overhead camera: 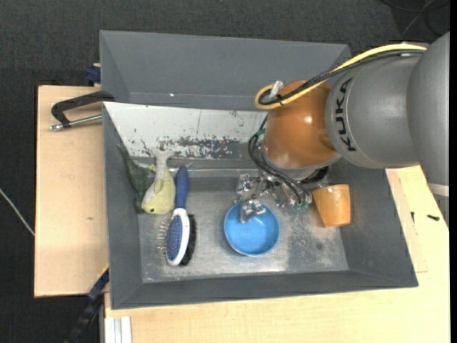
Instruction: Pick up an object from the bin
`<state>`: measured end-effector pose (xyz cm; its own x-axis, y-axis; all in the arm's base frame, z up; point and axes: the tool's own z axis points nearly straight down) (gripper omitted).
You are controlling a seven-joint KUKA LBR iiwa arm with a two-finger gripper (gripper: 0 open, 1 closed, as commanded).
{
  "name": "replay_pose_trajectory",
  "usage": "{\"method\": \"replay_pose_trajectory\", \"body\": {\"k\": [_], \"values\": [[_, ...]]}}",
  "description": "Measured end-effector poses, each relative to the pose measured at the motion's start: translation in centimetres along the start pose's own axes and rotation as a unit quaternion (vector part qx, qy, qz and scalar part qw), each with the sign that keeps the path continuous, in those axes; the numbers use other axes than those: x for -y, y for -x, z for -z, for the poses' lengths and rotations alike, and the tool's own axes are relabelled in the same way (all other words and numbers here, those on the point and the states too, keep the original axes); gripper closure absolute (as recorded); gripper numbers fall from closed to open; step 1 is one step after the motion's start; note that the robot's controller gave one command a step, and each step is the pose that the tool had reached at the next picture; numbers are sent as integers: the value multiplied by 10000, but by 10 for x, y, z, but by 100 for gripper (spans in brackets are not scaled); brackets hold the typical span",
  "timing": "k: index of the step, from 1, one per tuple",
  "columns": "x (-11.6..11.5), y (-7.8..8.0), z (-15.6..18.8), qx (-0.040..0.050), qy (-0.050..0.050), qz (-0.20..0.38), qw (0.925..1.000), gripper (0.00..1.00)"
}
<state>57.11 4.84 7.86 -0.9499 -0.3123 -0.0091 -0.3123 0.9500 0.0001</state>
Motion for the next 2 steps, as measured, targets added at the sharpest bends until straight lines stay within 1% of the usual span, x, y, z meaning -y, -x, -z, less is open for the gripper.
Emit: {"method": "replay_pose_trajectory", "body": {"k": [1, 2], "values": [[-25, 6, -2, -2, -37, 436, 9990, 100], [9, -18, 193, 30, -20, 322, 9995, 100]]}}
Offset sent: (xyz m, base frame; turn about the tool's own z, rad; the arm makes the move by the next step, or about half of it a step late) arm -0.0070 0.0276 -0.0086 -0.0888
